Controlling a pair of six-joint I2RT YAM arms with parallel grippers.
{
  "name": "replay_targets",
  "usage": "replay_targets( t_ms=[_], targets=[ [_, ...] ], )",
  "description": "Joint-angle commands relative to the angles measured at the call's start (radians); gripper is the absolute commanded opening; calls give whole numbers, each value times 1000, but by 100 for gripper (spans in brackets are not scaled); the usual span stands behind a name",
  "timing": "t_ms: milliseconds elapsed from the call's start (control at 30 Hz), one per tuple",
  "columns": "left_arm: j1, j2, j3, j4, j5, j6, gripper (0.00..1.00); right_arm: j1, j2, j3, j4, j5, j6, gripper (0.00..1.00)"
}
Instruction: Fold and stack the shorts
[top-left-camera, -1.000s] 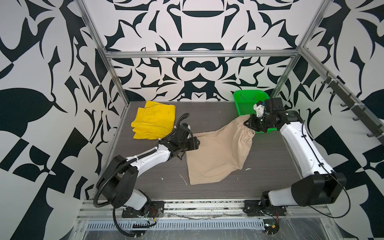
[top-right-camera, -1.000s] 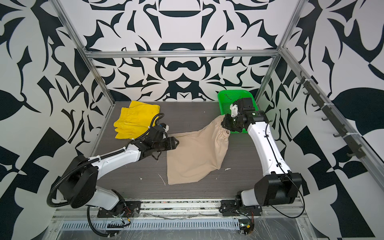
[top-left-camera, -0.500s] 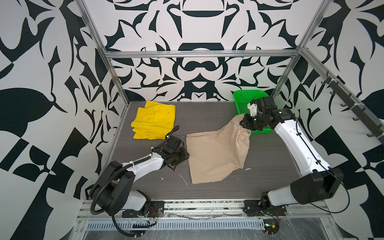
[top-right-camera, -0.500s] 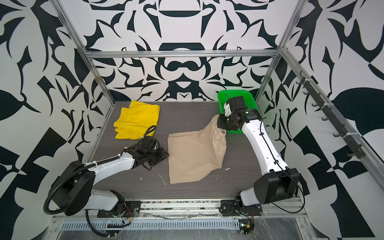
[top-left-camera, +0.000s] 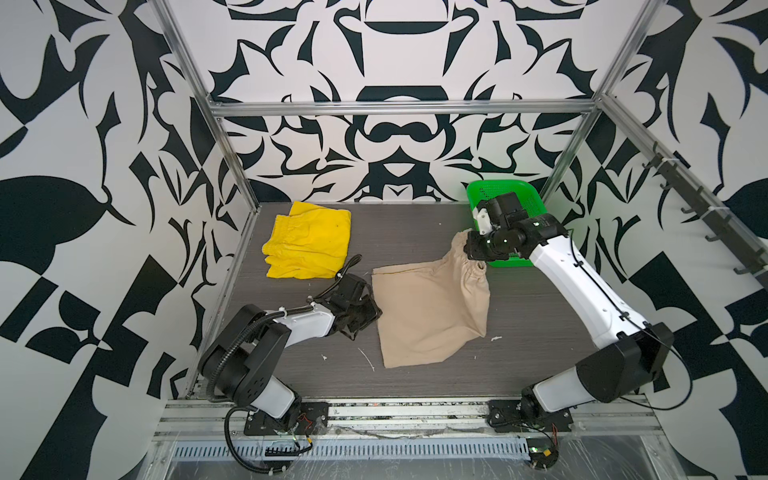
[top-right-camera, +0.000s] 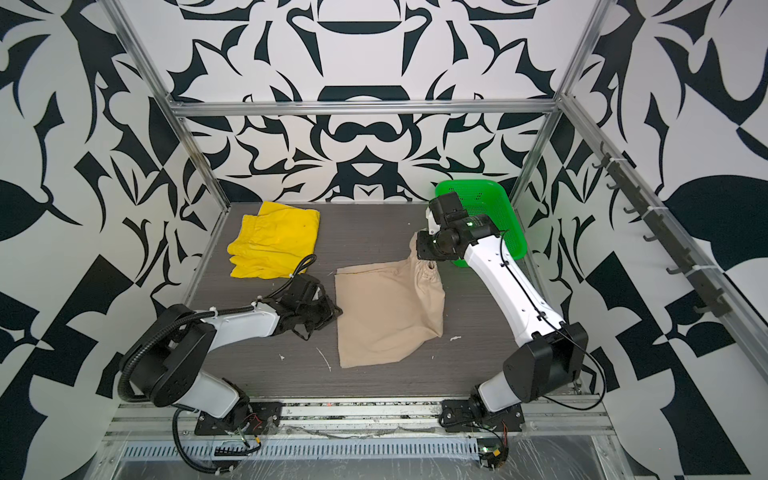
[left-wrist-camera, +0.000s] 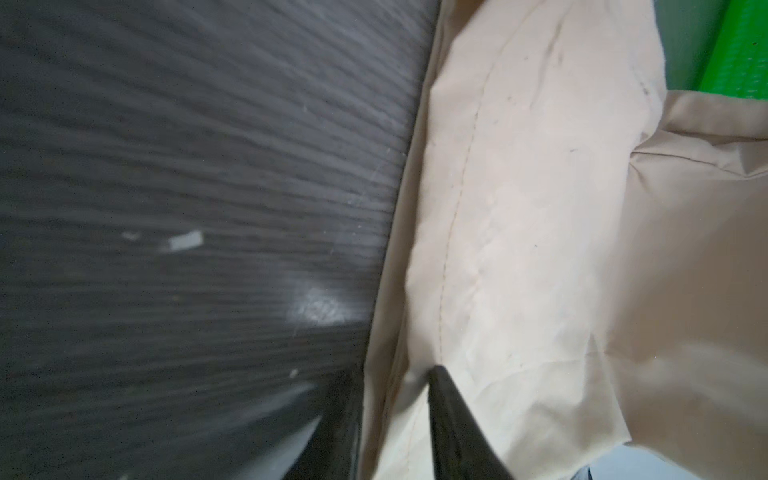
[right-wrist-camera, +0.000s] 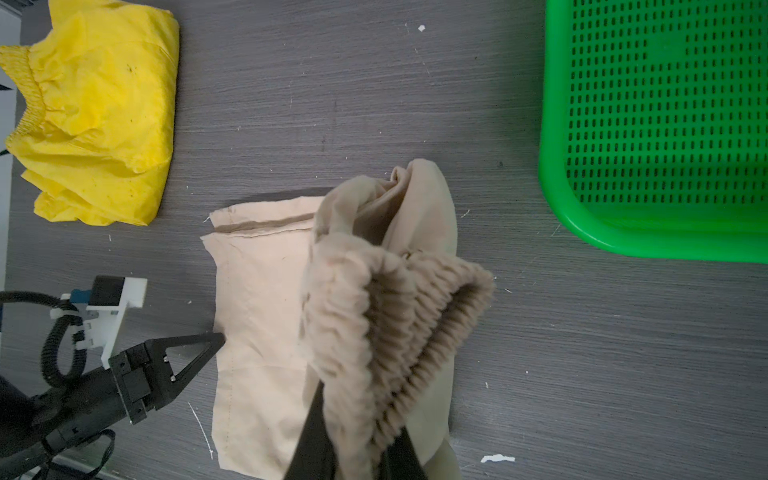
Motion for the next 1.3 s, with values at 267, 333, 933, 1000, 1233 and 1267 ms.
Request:
replay_targets(
  t_ms=[267,333,933,1000,1233,1267],
  targets=[
    [2,59,-39,-6,-18,-17,22,224,61,93,-3,184,49,9],
    [2,63,-40,-5,-15,-17,21,261,82,105,-3,201,64,9],
    [2,84,-38,-3,-11,-15,19,491,342,231,18,254,176,9],
    [2,80,-39,-4,-12,-14,19,498,370,230,29,235,190,10],
    [2,52,-42,-21,-18,-16,22,517,448,196,85,216,205,11],
    [2,43,-44,-27,-21,-16,24,519,457,190,91,219,205,11]
  ],
)
